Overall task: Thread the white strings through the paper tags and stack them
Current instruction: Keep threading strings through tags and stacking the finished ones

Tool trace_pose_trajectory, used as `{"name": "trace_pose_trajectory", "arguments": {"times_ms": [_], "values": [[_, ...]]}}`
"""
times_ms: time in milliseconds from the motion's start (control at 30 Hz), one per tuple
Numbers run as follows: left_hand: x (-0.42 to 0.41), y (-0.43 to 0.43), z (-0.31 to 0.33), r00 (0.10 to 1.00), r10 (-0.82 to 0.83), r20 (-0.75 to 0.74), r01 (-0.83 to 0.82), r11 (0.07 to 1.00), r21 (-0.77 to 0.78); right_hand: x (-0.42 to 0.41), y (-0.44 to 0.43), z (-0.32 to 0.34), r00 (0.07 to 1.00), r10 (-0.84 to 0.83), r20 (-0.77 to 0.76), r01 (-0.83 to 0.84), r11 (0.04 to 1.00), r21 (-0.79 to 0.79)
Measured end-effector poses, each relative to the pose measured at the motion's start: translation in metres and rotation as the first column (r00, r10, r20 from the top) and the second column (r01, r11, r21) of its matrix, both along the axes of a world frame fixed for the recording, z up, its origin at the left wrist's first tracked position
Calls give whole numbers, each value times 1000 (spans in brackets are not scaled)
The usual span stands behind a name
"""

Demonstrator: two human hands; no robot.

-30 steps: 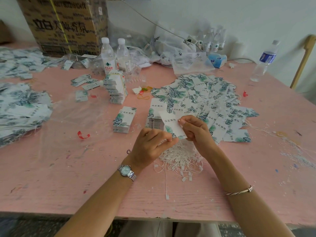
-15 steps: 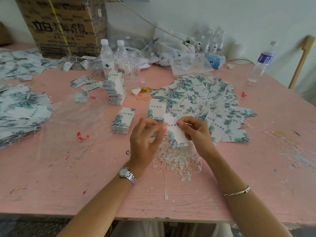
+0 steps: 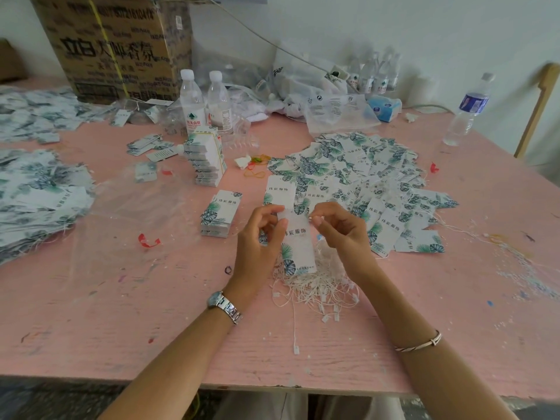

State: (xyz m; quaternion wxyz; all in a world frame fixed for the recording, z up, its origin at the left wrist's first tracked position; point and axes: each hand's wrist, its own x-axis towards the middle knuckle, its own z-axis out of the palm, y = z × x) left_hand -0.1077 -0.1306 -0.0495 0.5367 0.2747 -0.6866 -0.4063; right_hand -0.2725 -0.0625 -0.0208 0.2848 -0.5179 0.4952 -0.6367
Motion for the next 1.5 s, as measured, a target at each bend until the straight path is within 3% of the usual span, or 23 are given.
{"name": "trace_pose_trajectory", "arguments": {"times_ms": [133, 333, 600, 800, 1000, 1500], "values": [[-1, 2, 0, 998, -57, 13, 57, 998, -21, -5, -1, -2, 996, -47, 82, 39, 994, 100], [-2, 5, 3, 993, -113, 17, 113, 993, -15, -1, 0, 0, 989, 99, 111, -112, 986, 125], [-2, 7, 3, 992, -115, 44, 117, 992, -53, 0, 0, -1, 985, 98, 139, -123, 976, 182], [-4, 7, 3, 993, -93, 67, 97, 993, -68, -3, -1, -3, 975, 138, 174, -169, 969, 180], [-2, 6, 6, 995, 43, 85, -21, 971, -238, -3, -1, -4, 976, 145, 163, -176, 964, 199], [-2, 9, 7, 993, 92, 80, -66, 958, -278, 0, 0, -2, 975, 204, 84, -215, 962, 170]]}}
